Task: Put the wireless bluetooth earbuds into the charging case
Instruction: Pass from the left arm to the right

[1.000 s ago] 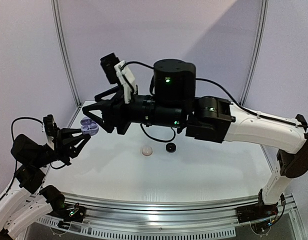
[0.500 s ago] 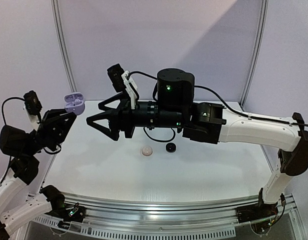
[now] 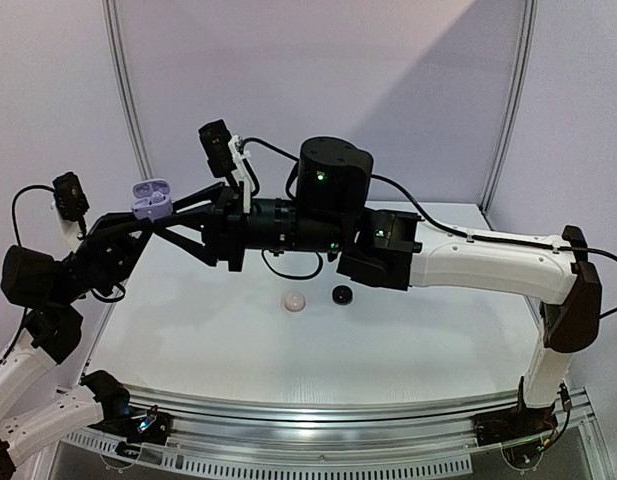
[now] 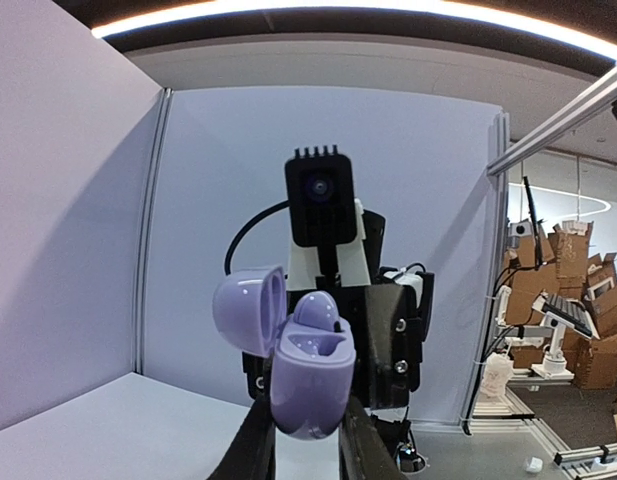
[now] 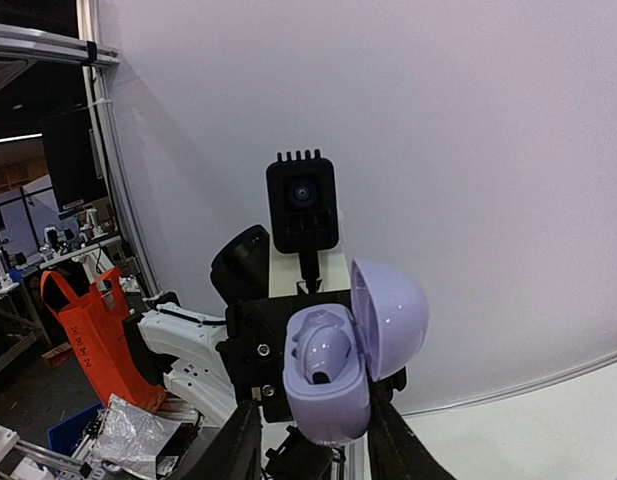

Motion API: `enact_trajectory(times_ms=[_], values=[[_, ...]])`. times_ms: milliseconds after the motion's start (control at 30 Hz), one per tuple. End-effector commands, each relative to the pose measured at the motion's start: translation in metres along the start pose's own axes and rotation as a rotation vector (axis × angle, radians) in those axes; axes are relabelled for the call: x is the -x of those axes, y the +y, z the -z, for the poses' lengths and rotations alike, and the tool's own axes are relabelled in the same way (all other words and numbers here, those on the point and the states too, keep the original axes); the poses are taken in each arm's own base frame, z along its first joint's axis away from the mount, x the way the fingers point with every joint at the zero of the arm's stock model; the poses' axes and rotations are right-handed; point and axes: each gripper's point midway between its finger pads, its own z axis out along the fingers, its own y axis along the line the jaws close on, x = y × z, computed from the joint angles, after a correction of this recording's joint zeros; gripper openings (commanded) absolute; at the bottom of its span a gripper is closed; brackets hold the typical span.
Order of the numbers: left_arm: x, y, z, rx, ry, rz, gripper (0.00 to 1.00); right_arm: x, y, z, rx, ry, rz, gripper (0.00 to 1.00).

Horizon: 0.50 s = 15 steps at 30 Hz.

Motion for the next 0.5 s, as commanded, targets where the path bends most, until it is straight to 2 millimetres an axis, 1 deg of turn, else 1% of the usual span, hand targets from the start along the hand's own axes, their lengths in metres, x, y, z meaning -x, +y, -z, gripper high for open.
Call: enact_trajectory(times_ms=[0,333,400,467], values=[[0.0066,-0.0064,-0.0016,-0.031,-0.011,-0.014,0.0,0.0074,0.0063,-0.0083,0.047,-0.025,-0.005,0.32],[0.0027,-0.0038,-0.0007,-0.023,-0.006,-0.012,0.0,0.0069,0.0106,-0.0109,0.081,-0.024,-0.012,0.11],[0.0018,-0.0037,-0.0006,-0.023,-0.003,-0.006,0.0,0.0078,0.0113,-0.0104,0.086,-0.025,-0.011,0.05],[0.0009,-0.0033,-0.0003,-0.021,0.0,0.001,0.0,0.0071,0.0118,-0.0105,0.088,-0.024,-0.012,0.01]])
